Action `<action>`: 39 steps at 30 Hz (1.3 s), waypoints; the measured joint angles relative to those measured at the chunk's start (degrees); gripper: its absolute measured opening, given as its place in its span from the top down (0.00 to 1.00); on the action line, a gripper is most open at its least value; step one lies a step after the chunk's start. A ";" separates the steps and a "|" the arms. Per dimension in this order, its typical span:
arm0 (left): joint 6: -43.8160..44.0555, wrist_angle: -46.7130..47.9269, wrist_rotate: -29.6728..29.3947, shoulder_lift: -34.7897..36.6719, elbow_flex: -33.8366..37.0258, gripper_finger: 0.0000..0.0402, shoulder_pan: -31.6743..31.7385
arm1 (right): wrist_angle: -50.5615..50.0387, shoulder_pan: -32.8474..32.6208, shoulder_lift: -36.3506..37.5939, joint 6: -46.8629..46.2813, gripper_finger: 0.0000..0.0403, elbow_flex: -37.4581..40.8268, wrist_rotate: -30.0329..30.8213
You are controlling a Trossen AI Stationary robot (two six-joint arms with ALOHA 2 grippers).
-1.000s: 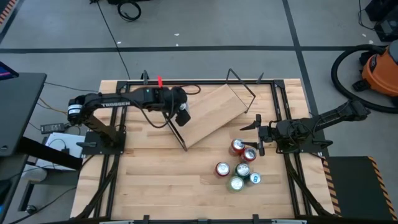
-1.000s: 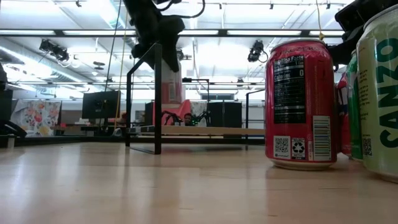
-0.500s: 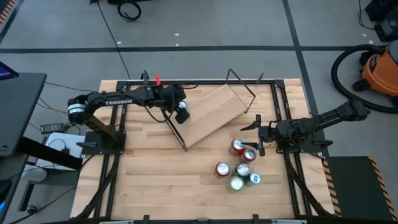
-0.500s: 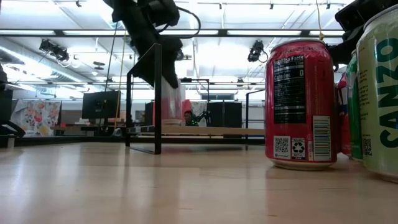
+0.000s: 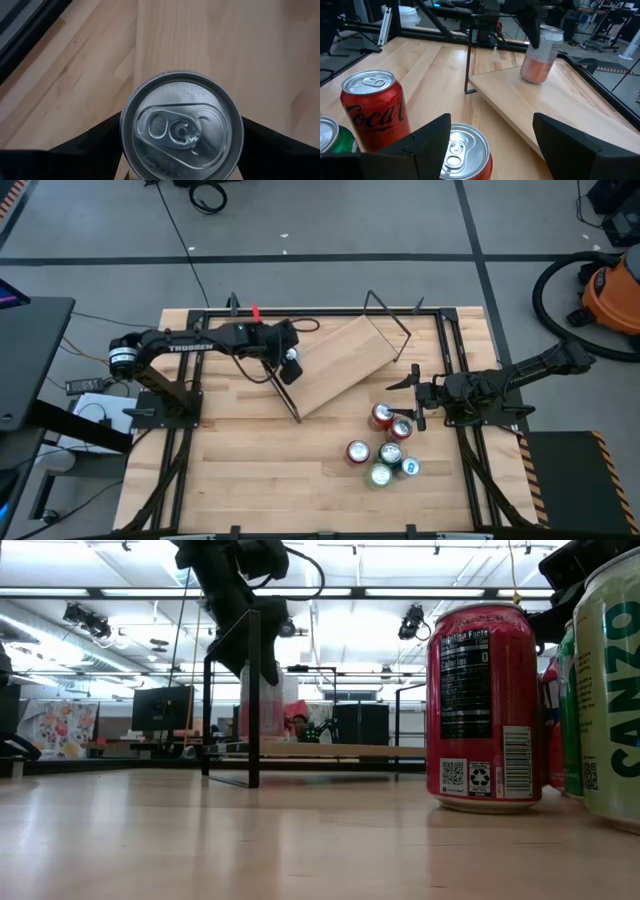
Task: Place canned beverage on shelf
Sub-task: Put the orange white soda can on the shelf
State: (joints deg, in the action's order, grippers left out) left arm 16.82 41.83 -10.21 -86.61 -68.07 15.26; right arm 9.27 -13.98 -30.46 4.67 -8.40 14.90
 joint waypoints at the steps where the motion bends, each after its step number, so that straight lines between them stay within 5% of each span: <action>1: 0.01 0.58 -0.08 0.00 0.00 0.22 -0.26 | 0.01 0.00 0.00 0.00 0.27 0.00 0.00; 21: 2.29 1.53 -2.57 0.00 0.00 0.22 -1.37 | 0.01 0.00 -0.02 0.00 0.27 0.00 0.00; 39: 3.11 1.56 -2.63 0.04 -0.30 0.08 -1.41 | 0.01 0.00 0.00 0.00 0.27 0.00 0.00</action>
State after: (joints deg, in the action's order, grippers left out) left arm 19.93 43.38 -12.84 -86.56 -68.38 13.85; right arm 9.28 -13.98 -30.46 4.67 -8.40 14.90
